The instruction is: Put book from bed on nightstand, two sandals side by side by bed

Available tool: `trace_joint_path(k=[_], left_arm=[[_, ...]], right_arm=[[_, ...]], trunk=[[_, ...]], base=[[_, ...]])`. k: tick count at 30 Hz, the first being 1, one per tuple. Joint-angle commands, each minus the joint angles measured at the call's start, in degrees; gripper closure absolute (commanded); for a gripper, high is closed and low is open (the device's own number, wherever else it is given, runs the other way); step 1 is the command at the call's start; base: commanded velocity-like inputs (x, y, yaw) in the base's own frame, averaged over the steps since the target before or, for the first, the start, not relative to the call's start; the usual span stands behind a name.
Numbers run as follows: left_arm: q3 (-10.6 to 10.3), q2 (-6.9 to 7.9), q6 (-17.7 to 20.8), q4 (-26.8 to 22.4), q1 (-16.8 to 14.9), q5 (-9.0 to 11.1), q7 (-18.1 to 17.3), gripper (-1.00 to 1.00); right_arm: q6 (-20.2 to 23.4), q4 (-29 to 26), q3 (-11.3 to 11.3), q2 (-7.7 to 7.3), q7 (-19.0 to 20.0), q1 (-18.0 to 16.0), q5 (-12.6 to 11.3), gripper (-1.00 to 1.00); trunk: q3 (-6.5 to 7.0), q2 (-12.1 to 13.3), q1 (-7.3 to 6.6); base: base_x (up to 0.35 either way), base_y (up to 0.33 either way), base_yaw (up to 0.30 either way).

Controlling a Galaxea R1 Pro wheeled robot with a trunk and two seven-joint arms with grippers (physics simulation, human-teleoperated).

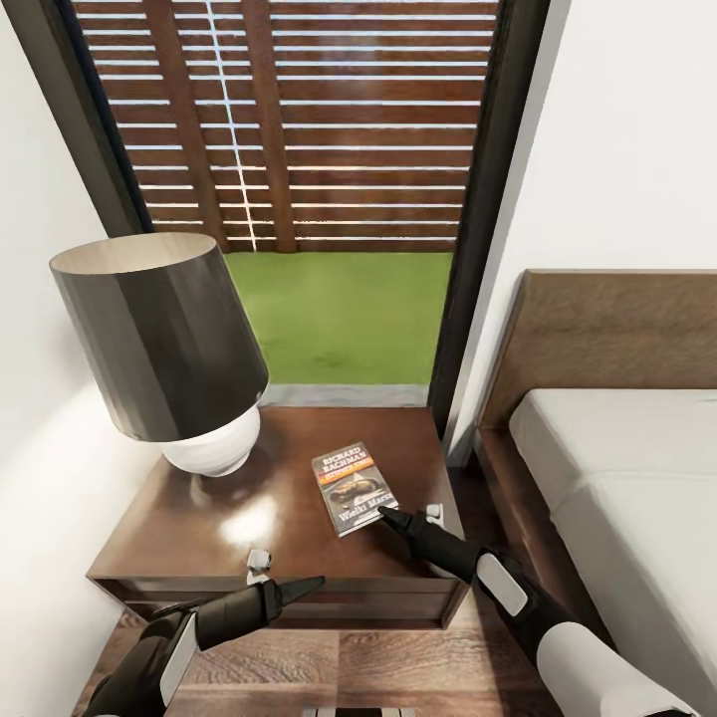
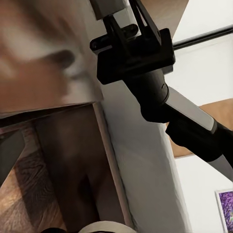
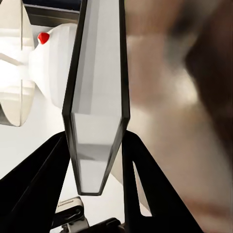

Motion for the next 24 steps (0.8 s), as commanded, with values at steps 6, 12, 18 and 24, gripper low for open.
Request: trace_joint_path(k=[6,12,18,24], left_arm=[[0.1,0.00,0.6,0.0,0.0,0.1,-0.2,-1.00],[0.0,0.00,0.6,0.0,0.0,0.1,-0.2,-1.00],[0.1,0.00,0.6,0.0,0.0,0.2,-0.2,-1.00],[0.1,0.00,0.6,0.0,0.0,0.2,-0.2,-1.00]], right_arm=[[0.4,0.0,0.3,-0.04,0.0,0.0,-0.6,1.00],[0.4,0.0,0.2,-0.04,0.0,0.0,-0.6,1.00],[0.4,0.0,0.2,-0.04,0.0,0.0,-0.6,1.00],[0.4,0.0,0.2,-0.04,0.0,0.0,-0.6,1.00]], trunk=[[-0.71,-0.1,0.07],[-0.71,-0.1,0.07],[-0.71,-0.1,0.07],[-0.71,-0.1,0.07]], base=[[0.000,0.000,0.000],[0.000,0.000,0.000],[0.000,0.000,0.000],[0.000,0.000,0.000]])
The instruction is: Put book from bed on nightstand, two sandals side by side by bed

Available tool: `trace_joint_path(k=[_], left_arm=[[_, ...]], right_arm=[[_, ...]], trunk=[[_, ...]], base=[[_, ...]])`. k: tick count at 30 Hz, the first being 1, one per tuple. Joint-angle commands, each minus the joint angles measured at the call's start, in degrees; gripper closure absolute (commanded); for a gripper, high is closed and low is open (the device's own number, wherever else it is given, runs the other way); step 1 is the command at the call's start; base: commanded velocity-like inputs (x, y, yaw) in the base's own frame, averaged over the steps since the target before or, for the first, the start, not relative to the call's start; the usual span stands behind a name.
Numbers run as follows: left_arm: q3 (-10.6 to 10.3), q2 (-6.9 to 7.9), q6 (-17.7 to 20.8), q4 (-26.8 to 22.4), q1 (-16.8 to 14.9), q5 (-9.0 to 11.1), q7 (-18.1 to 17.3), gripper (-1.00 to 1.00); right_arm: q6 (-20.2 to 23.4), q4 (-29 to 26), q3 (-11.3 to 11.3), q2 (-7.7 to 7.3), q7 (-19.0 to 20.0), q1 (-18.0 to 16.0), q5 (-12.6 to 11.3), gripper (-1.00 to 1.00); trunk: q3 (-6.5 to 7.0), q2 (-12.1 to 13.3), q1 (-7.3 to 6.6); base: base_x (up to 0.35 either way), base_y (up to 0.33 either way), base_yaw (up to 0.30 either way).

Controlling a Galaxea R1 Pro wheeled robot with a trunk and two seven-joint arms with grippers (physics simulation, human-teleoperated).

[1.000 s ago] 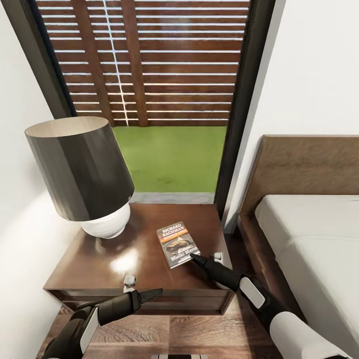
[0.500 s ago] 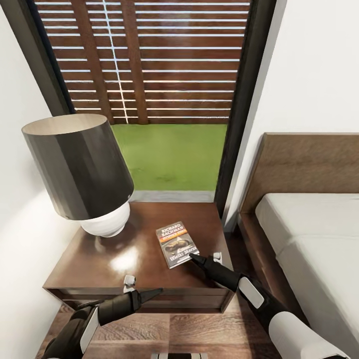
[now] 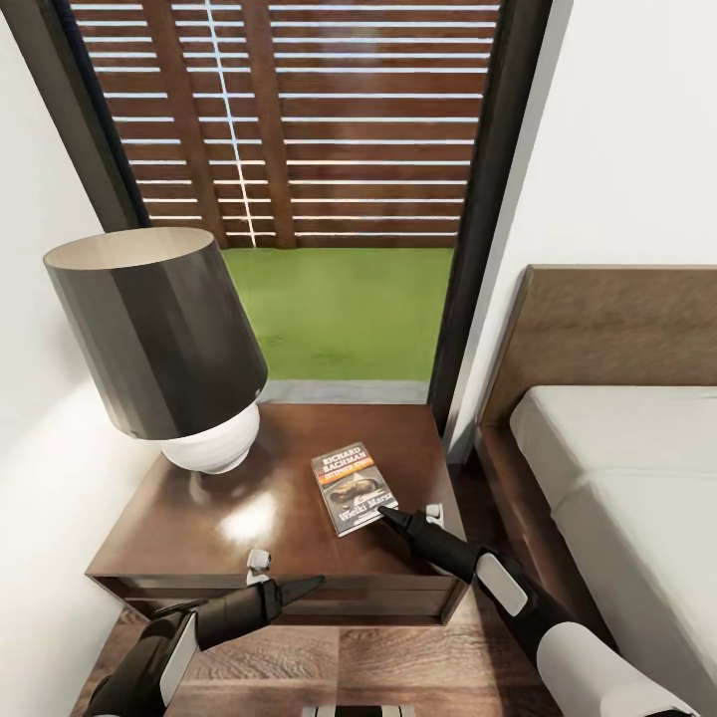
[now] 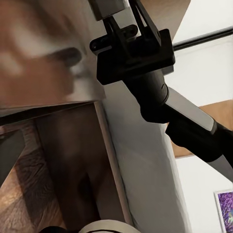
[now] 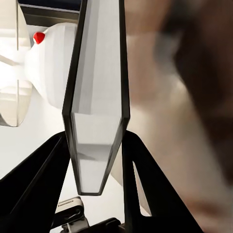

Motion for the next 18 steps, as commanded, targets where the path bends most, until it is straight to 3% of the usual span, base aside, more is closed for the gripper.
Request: trace_joint_path(k=[1,7,18], left_arm=[[0.0,0.00,0.6,0.0,0.0,0.1,-0.2,-1.00],[0.0,0.00,0.6,0.0,0.0,0.0,-0.2,-1.00],[0.0,0.00,0.6,0.0,0.0,0.1,-0.2,-1.00]], right_arm=[[0.4,0.0,0.3,-0.06,0.0,0.0,-0.6,1.00],[0.4,0.0,0.3,-0.06,0.0,0.0,-0.6,1.00],[0.4,0.0,0.3,-0.06,0.0,0.0,-0.6,1.00]], trunk=[[-0.04,0.0,-0.01],[1.06,0.0,-0.14],[1.06,0.0,-0.14]], base=[[0.000,0.000,0.000],[0.000,0.000,0.000],[0.000,0.000,0.000]])
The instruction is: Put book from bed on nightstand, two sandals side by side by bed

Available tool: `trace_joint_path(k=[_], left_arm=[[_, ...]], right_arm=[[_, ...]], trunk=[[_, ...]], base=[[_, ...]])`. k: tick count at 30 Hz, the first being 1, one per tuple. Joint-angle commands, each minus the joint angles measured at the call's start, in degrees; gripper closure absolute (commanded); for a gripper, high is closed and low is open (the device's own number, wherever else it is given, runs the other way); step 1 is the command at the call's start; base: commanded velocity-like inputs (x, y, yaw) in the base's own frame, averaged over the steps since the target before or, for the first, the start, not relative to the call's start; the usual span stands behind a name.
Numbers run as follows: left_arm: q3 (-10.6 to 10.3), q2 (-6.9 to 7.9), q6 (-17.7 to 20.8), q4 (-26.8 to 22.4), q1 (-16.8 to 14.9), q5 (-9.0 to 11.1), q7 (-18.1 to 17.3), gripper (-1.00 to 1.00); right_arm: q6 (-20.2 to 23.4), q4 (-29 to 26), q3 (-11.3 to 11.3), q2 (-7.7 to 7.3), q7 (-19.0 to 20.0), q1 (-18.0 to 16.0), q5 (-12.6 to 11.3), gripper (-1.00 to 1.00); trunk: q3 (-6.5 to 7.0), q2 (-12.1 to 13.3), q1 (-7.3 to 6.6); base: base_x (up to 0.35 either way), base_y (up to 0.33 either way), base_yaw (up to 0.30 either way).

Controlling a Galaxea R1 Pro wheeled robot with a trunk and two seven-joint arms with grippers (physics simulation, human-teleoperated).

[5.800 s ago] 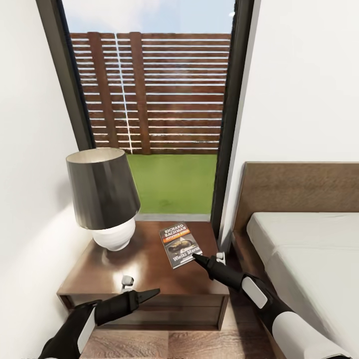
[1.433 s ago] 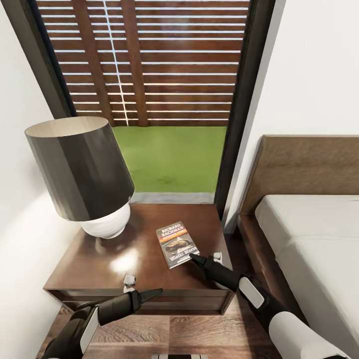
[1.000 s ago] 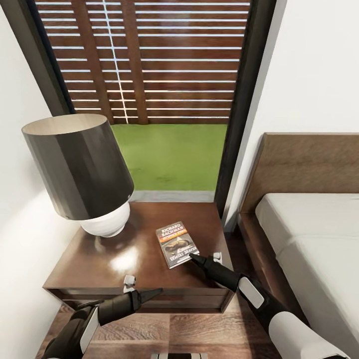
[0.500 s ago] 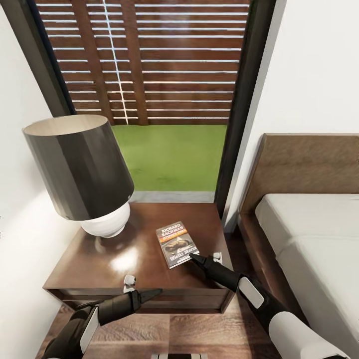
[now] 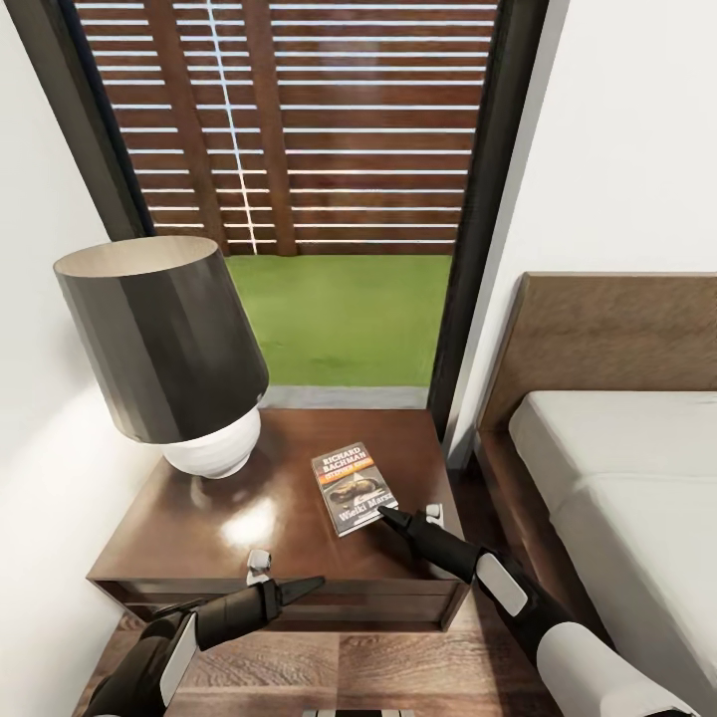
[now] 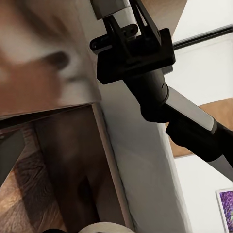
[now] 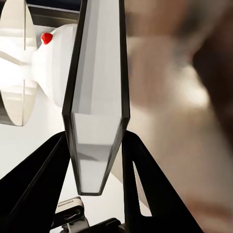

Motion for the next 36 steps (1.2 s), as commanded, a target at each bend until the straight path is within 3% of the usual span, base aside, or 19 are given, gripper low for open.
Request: trace_joint_path(k=[1,36], left_arm=[[0.0,0.00,0.6,0.0,0.0,0.1,-0.2,-1.00],[0.0,0.00,0.6,0.0,0.0,0.2,-0.2,-1.00]], right_arm=[[0.4,0.0,0.3,-0.06,0.0,0.0,-0.6,1.00],[0.5,0.1,0.2,-0.03,-0.1,0.0,-0.7,1.00]], trunk=[[-0.05,0.0,-0.01],[-0.49,0.0,0.04]], base=[[0.000,0.000,0.000],[0.000,0.000,0.000]])
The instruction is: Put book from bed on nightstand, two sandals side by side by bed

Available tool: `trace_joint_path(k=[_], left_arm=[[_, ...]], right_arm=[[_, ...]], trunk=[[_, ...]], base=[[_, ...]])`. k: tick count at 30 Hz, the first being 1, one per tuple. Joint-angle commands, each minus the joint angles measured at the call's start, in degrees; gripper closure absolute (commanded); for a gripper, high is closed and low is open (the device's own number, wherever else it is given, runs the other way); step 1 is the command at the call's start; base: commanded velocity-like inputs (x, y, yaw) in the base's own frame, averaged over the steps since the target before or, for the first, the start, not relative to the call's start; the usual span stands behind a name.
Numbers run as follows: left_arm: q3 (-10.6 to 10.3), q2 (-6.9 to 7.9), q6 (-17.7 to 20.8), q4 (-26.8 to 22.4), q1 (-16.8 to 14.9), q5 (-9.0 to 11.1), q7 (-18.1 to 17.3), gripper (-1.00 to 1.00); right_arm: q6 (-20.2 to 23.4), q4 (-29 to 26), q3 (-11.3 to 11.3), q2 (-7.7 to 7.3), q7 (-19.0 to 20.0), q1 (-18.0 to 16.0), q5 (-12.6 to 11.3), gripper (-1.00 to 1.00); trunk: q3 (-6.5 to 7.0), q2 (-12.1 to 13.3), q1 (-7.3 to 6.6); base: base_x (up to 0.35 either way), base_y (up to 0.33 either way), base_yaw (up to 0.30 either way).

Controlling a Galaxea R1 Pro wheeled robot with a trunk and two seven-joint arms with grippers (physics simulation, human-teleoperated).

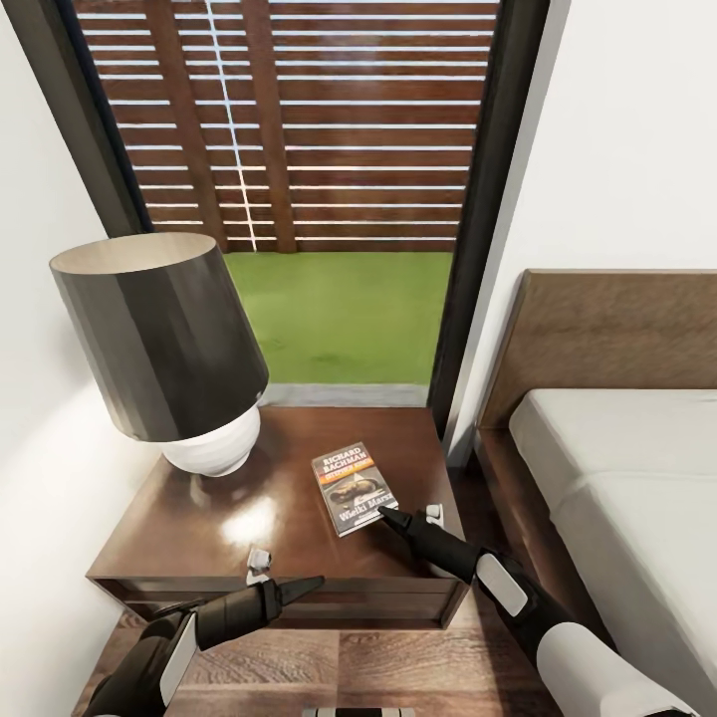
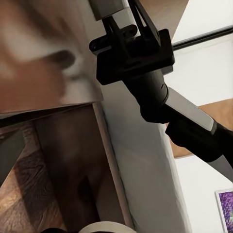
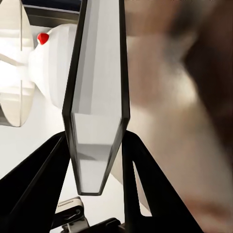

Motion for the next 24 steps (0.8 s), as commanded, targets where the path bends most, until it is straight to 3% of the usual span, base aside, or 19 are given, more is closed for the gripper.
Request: trace_joint_path(k=[1,24], left_arm=[[0.0,0.00,0.6,0.0,0.0,0.1,-0.2,-1.00],[0.0,0.00,0.6,0.0,0.0,0.0,-0.1,-1.00]], right_arm=[[0.4,0.0,0.3,-0.05,0.0,0.0,-0.6,1.00],[0.4,0.0,0.3,-0.08,0.0,0.0,-0.7,1.00]], trunk=[[-0.05,0.0,-0.01],[-0.05,0.0,-0.01]], base=[[0.000,0.000,0.000],[0.000,0.000,0.000]])
